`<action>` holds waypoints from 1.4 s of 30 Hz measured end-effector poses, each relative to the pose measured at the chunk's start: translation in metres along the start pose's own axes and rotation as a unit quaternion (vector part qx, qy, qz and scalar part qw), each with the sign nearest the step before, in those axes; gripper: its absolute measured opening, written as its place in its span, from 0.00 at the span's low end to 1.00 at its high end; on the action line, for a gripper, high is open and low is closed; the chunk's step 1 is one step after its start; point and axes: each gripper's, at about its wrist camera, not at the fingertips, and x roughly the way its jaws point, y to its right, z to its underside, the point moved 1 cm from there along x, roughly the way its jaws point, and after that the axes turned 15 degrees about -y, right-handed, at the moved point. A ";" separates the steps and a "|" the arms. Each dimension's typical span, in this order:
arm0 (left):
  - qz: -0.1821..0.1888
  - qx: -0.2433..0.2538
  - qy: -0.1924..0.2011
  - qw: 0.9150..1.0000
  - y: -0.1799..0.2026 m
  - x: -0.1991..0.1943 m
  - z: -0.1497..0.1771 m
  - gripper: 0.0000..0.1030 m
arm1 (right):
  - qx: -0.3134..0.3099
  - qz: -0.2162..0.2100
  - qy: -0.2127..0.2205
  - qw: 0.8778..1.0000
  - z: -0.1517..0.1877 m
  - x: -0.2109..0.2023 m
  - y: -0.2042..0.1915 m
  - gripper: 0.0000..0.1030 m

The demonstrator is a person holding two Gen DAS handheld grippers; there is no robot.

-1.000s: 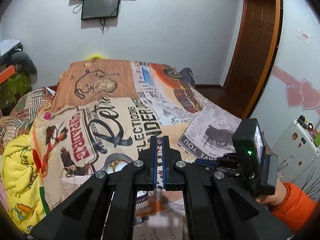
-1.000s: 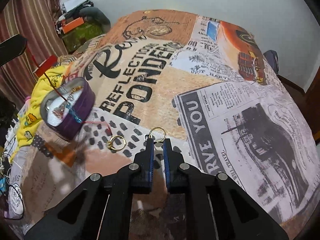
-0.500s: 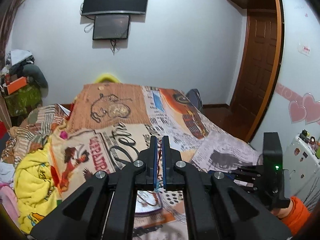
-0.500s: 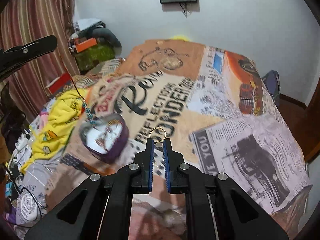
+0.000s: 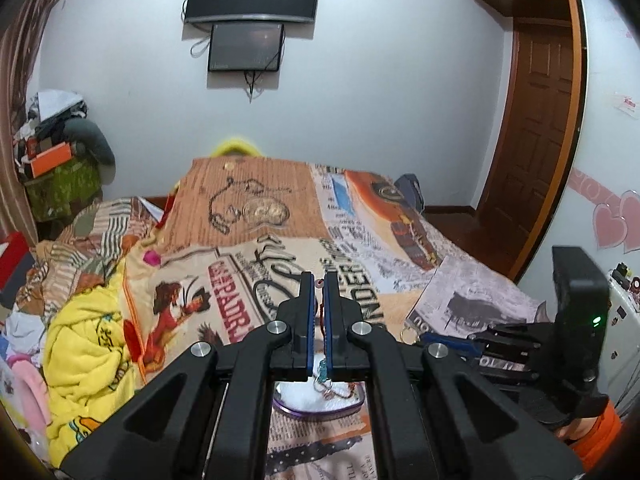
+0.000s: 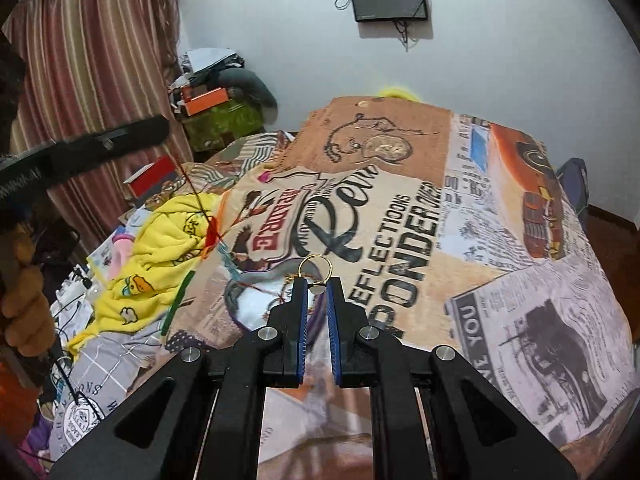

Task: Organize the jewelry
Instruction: 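Lift the earring with the left tool while the right tool carries the hoop toward the tin, then open the left tool over the tin while the right tool releases the hoop inside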

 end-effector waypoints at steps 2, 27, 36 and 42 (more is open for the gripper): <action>0.002 -0.004 -0.012 1.000 -0.004 0.009 0.005 0.02 | -0.003 -0.003 -0.003 1.000 0.000 0.003 -0.004 0.08; 0.032 -0.009 -0.146 0.989 -0.036 0.096 0.057 0.02 | -0.009 -0.024 -0.057 0.998 -0.001 0.054 -0.014 0.08; 0.002 0.010 -0.134 0.991 -0.040 0.083 0.063 0.36 | -0.016 -0.031 -0.066 0.997 -0.006 0.066 -0.019 0.08; -0.022 0.006 -0.135 0.991 -0.050 0.081 0.071 0.39 | -0.025 -0.040 -0.077 0.996 -0.007 0.076 -0.027 0.08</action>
